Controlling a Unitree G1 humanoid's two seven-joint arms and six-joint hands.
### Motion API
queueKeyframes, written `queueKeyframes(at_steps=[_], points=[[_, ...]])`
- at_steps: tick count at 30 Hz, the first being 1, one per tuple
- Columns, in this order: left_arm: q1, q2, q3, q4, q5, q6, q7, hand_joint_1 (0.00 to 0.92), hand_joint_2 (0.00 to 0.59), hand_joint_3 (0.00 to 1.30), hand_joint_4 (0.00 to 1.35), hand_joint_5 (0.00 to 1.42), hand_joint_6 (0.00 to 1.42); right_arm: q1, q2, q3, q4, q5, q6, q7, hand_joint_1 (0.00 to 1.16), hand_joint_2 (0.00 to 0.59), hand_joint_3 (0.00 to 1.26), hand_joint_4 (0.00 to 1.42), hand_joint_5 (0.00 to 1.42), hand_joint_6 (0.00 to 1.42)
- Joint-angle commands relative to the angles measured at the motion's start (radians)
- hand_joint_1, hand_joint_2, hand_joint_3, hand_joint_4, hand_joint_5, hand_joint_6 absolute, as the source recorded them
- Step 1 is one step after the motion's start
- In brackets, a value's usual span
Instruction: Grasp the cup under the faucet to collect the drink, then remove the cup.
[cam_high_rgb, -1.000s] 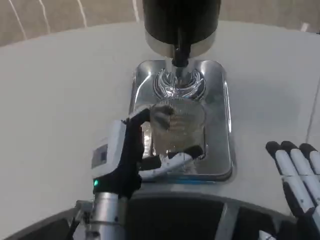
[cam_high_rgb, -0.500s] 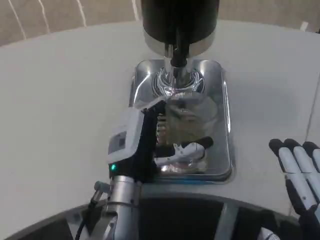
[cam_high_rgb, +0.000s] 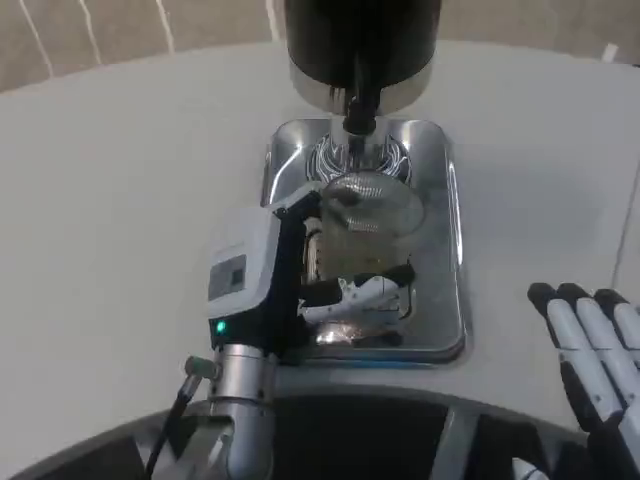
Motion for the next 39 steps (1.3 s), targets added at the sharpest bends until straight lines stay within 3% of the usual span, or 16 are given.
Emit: queueKeyframes(at_steps=[1, 5, 9, 12, 18, 21, 24, 26, 32, 35, 39], points=[[-0.017, 0.006, -0.005, 0.022, -0.017, 0.001, -0.006, 0.487, 0.120, 0.67, 0.80, 1.12, 1.38, 0.023, 0.008, 0.000, -0.024, -0.003, -0.002, 0.004, 0.18, 0.564, 0.00, 0.00, 0.00, 0.00], [-0.021, 0.015, -0.012, 0.024, -0.024, -0.001, -0.038, 0.343, 0.098, 0.31, 0.35, 0.80, 1.07, 0.015, 0.010, 0.005, -0.024, -0.001, 0.002, 0.018, 0.18, 0.564, 0.00, 0.00, 0.00, 0.00], [-0.022, 0.022, -0.005, 0.022, -0.038, -0.008, -0.049, 0.297, 0.083, 0.21, 0.20, 0.66, 0.78, -0.007, 0.006, 0.003, -0.010, 0.007, 0.007, 0.029, 0.18, 0.564, 0.00, 0.00, 0.00, 0.00], [-0.021, 0.029, 0.000, 0.023, -0.053, -0.015, -0.049, 0.290, 0.080, 0.18, 0.13, 0.60, 0.71, -0.012, 0.008, 0.008, 0.003, 0.010, 0.006, 0.028, 0.18, 0.564, 0.00, 0.00, 0.00, 0.00], [0.000, 0.051, 0.002, -0.009, -0.062, -0.021, -0.054, 0.284, 0.068, 0.15, 0.06, 0.50, 0.59, -0.025, 0.015, 0.034, 0.020, -0.002, 0.009, 0.022, 0.18, 0.564, 0.00, 0.00, 0.00, 0.00], [0.056, 0.101, 0.011, -0.095, -0.052, -0.019, -0.064, 0.246, 0.056, 0.11, 0.01, 0.41, 0.47, -0.043, 0.025, 0.037, 0.010, 0.013, 0.023, 0.032, 0.18, 0.564, 0.00, 0.00, 0.00, 0.00], [0.190, 0.199, 0.057, -0.284, -0.060, 0.002, -0.124, 0.106, 0.013, 0.02, 0.00, 0.28, 0.28, -0.058, 0.057, 0.055, -0.016, 0.054, 0.054, 0.053, 0.18, 0.564, 0.00, 0.00, 0.00, 0.00], [0.268, 0.239, 0.090, -0.398, -0.060, 0.038, -0.167, 0.026, 0.001, 0.00, 0.00, 0.23, 0.22, -0.073, 0.080, 0.077, -0.028, 0.077, 0.075, 0.072, 0.18, 0.564, 0.00, 0.00, 0.00, 0.00], [0.545, 0.350, 0.199, -0.743, -0.046, 0.127, -0.310, 0.000, 0.000, 0.00, 0.00, 0.08, 0.09, -0.153, 0.142, 0.162, -0.072, 0.120, 0.146, 0.169, 0.19, 0.561, 0.00, 0.00, 0.00, 0.00], [0.658, 0.373, 0.235, -0.878, 0.005, 0.183, -0.348, 0.000, 0.008, 0.00, 0.00, 0.05, 0.07, -0.190, 0.168, 0.200, -0.099, 0.131, 0.181, 0.219, 0.19, 0.560, 0.00, 0.00, 0.00, 0.00], [0.778, 0.372, 0.266, -0.999, 0.051, 0.234, -0.379, 0.000, 0.046, 0.00, 0.00, 0.00, 0.03, -0.256, 0.204, 0.258, -0.131, 0.167, 0.232, 0.283, 0.19, 0.559, 0.00, 0.00, 0.00, 0.00]])
